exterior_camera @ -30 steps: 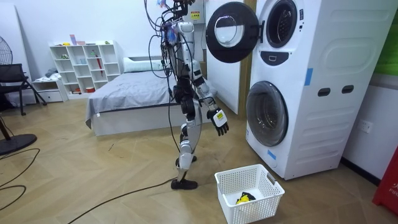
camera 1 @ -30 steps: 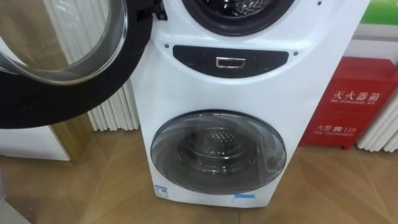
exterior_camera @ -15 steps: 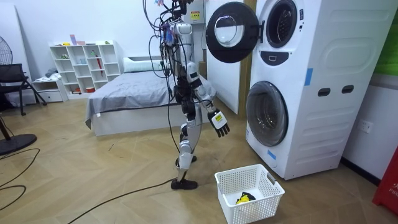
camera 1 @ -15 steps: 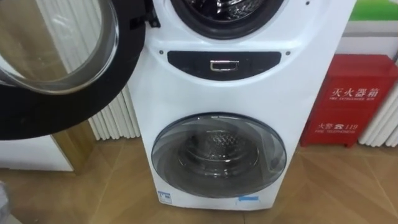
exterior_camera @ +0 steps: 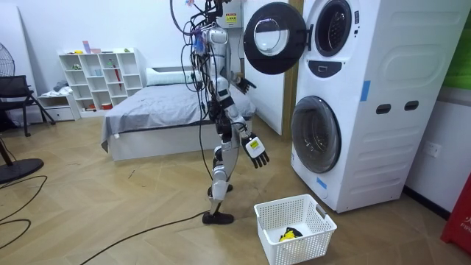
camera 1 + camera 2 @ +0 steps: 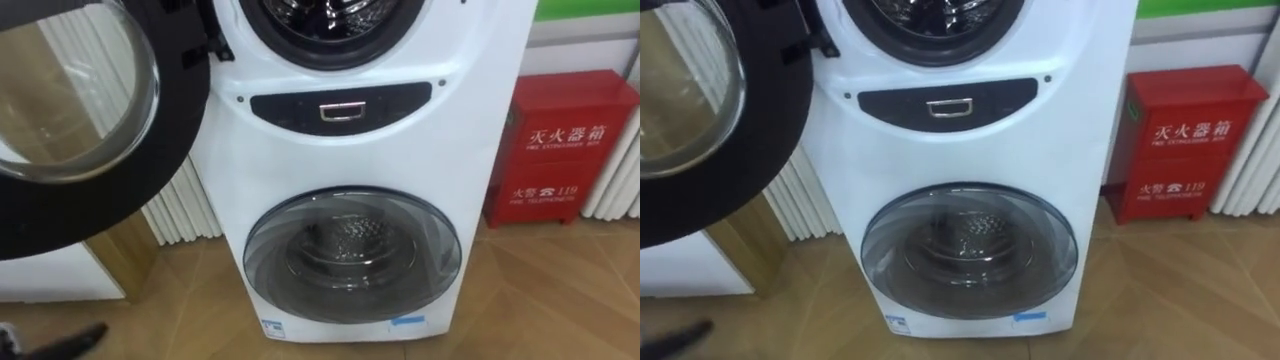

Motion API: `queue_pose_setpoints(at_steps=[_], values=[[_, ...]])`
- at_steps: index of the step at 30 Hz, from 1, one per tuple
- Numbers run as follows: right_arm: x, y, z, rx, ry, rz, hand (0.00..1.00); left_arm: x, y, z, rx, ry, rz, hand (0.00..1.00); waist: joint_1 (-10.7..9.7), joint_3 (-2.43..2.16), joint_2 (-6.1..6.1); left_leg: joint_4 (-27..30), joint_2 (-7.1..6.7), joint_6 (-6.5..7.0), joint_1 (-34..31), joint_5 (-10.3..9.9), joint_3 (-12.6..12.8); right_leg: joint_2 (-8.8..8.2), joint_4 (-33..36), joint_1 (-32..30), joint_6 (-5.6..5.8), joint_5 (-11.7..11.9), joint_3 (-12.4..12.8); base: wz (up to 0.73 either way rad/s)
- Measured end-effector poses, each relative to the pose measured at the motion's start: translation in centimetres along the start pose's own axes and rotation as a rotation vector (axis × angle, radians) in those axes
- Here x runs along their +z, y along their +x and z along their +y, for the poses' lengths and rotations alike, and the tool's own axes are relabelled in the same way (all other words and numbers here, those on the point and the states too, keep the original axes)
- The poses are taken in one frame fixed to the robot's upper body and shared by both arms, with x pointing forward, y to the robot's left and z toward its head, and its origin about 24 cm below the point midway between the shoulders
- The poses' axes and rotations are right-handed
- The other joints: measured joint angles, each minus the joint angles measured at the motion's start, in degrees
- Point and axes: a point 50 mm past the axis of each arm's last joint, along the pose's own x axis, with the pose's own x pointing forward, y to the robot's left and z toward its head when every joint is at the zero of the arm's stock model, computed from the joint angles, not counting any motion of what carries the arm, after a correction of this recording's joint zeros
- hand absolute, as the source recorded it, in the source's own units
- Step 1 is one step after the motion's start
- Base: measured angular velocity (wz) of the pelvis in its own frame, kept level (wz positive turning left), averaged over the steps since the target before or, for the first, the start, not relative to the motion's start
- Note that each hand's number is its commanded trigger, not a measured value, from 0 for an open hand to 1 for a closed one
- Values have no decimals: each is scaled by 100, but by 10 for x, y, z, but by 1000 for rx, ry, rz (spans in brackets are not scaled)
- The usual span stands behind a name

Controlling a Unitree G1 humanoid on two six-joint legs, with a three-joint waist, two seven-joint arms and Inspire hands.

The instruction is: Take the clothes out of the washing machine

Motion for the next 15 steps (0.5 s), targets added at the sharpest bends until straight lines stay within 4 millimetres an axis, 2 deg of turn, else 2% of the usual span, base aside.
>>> queue_pose_setpoints(at_steps=[3,5,12,15], values=[[2,-2,-4,-11,-13,-13,0,33,6,-9,-35,-57,-92,0,-1,-6,67,-51,-6,0,26,0,0,-1,-2,0,8,8,0,0],[4,-2,-4,-18,-11,-22,0,38,8,-7,-23,-25,-71,0,0,14,107,-50,-6,0,24,1,1,1,-7,-8,8,12,17,0],[-5,-7,-13,-69,6,6,0,61,13,-5,5,54,-61,0,9,7,107,-43,-5,0,-33,1,-6,2,-16,-53,9,28,15,0],[-9,-11,-17,-80,15,17,0,73,15,-12,7,106,-63,0,104,3,101,-42,-4,0,-55,0,-20,6,-20,-63,13,49,33,0]])
